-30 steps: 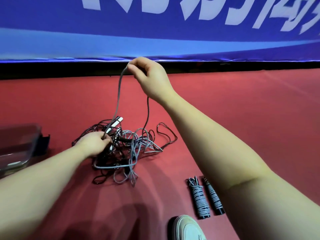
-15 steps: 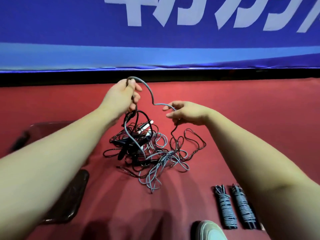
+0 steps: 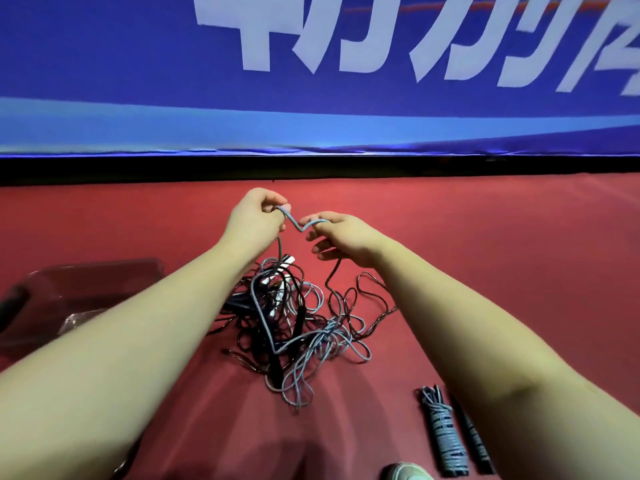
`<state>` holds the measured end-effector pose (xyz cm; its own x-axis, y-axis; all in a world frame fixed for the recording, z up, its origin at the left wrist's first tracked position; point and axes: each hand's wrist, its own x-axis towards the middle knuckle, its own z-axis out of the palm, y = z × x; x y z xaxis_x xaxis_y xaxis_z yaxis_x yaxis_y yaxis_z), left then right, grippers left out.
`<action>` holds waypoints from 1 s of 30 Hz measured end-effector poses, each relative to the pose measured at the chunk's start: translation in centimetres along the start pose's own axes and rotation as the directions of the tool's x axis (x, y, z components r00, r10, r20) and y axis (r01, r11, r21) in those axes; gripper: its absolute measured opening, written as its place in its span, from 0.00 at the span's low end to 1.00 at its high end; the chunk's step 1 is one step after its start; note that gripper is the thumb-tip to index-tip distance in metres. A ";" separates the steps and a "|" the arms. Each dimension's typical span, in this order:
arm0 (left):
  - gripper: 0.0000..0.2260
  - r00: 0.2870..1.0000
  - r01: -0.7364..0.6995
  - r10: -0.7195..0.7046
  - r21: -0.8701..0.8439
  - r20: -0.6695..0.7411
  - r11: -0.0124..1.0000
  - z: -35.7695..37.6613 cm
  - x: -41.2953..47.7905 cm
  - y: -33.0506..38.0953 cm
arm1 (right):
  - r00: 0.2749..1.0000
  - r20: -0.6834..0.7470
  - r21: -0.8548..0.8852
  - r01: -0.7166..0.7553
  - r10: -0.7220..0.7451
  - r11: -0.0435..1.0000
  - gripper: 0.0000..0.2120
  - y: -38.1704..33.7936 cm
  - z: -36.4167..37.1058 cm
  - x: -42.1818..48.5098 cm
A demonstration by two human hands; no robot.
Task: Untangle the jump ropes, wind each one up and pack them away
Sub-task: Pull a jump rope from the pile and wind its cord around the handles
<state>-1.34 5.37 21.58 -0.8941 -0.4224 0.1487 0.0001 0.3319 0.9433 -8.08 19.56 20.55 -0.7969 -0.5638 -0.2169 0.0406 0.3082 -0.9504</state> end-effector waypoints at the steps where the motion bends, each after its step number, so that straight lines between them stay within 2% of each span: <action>1: 0.07 1.000 -0.029 0.029 0.016 -0.004 0.999 0.1 0.1 0.0 | 0.999 0.047 -0.026 -0.005 0.006 1.000 0.13 0.2 0.0 -0.1; 3: 0.01 0.996 -0.085 0.086 0.073 -0.020 0.994 0.4 0.3 0.5 | 0.992 0.122 -0.041 -0.024 0.029 0.999 0.12 0.6 0.0 -0.3; 5: 0.04 0.994 -0.098 0.102 0.121 -0.028 0.988 0.6 0.5 0.9 | 0.992 0.122 0.011 -0.016 0.014 1.000 0.12 0.3 0.1 -0.2; 9: 0.05 0.999 -0.018 0.024 0.216 -0.026 0.976 0.6 1.1 -0.3 | 0.979 -0.170 0.115 0.130 -0.109 0.985 0.12 -3.0 -0.5 0.1; 12: 0.09 0.986 0.051 -0.081 0.196 0.146 0.979 1.1 1.0 -1.8 | 0.921 -0.310 -0.023 0.242 -0.237 0.970 0.12 -5.5 -0.7 -0.4; 15: 0.16 0.925 0.064 -0.143 0.226 0.353 0.972 2.3 0.3 -2.2 | 0.885 -0.303 -0.192 0.307 -0.354 0.932 0.07 -6.8 0.6 -1.0; 17: 0.13 0.888 0.024 -0.137 0.254 0.440 0.967 3.1 -0.1 -2.1 | 0.853 -0.265 -0.326 0.360 -0.450 0.874 0.09 -7.5 1.5 -1.5; 20: 0.04 0.841 -0.081 -0.086 0.283 0.534 0.956 3.9 -0.3 -1.7 | 0.810 -0.178 -0.543 0.392 -0.558 0.742 0.12 -8.4 2.2 -2.4; 22: 0.07 0.830 -0.137 -0.071 0.326 0.553 0.936 3.9 -0.5 -1.4 | 0.774 -0.164 -0.570 0.431 -0.612 0.699 0.14 -8.4 1.9 -2.8; 23: 0.10 0.853 -0.115 -0.065 0.309 0.517 0.944 3.8 -0.4 -1.3 | 0.762 -0.172 -0.541 0.456 -0.624 0.707 0.15 -8.2 1.6 -2.7; 24: 0.11 0.885 -0.052 -0.067 0.241 0.460 0.969 3.6 -0.2 -1.2 | 0.767 -0.189 -0.470 0.477 -0.613 0.743 0.17 -7.9 1.0 -2.6; 26: 0.13 0.937 0.062 -0.060 0.007 0.345 0.998 2.9 0.4 -0.8 | 0.847 -0.201 -0.166 0.465 -0.492 0.870 0.25 -7.0 -0.3 -2.0; 28: 0.14 0.954 0.069 -0.026 -0.135 0.299 0.988 1.8 1.2 0.1 | 0.943 -0.120 0.098 0.322 -0.310 0.942 0.33 -5.3 -1.5 -1.2; 29: 0.14 0.957 0.055 -0.002 -0.174 0.291 0.983 1.3 1.6 0.6 | 0.973 -0.055 0.100 0.230 -0.226 0.968 0.35 -4.0 -1.8 -0.9; 30: 0.14 0.958 0.043 0.020 -0.212 0.287 0.976 0.8 1.9 1.2 | 0.988 0.020 0.028 0.154 -0.155 0.988 0.35 -2.7 -1.8 -0.8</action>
<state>-3.39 5.67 22.72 -0.9848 -0.1556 0.0765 0.0568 0.1275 0.9902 -8.68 20.56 23.70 -0.7813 -0.6201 -0.0715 -0.0661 0.1961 -0.9784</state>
